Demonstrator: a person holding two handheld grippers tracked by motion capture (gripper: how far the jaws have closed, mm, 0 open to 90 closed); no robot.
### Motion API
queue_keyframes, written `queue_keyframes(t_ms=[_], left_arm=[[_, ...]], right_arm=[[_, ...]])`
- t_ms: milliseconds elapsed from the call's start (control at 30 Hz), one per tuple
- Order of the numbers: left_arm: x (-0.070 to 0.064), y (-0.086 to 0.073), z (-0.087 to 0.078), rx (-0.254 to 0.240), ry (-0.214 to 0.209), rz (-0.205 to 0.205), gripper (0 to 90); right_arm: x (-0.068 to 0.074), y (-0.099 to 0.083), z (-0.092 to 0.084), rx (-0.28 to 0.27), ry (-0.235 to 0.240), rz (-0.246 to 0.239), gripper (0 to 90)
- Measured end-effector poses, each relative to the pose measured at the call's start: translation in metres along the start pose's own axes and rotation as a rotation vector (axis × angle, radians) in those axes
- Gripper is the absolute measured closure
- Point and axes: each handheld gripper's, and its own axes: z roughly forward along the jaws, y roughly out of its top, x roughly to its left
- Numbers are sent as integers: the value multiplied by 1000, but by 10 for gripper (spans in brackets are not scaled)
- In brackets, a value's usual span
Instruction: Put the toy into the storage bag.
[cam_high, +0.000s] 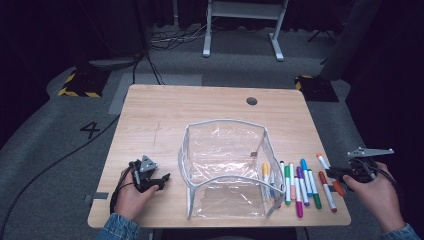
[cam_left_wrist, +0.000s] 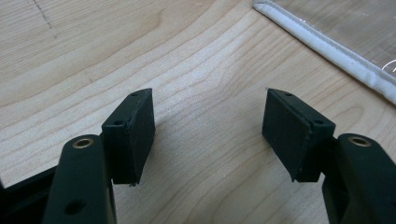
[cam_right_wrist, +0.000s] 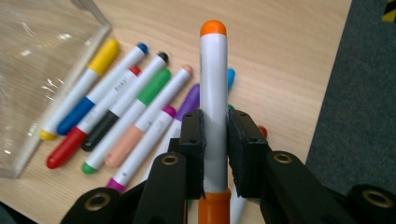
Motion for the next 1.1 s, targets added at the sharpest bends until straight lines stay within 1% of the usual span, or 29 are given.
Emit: queue_keyframes(t_ms=[267,467,667,700,733,833,900,1000,1100], left_arm=[[0,0,0,0,0,0,347],[0,0,0,0,0,-1,346],[0,0,0,0,0,0,346],[0,0,0,0,-1,0,345],[0,0,0,0,-1,0,345],[0,0,0,1,-7,-2,342],[0,0,0,1,-2,3,339],[0,0,0,1,-2,3,339],[0,0,0,1,-2,2,339]], right_arm=[[25,31,-27,-73,51,-94,770],[47,56,-47,-122,105,-161,770],[72,78,-60,-148,151,-238,769],[82,84,-63,-155,165,-273,770],[82,84,-63,-155,165,-273,770],[97,91,-68,-165,195,-312,770],[106,96,-72,-173,220,-332,770],[119,104,-76,-175,251,-365,770],[131,112,-77,-170,270,-391,770]])
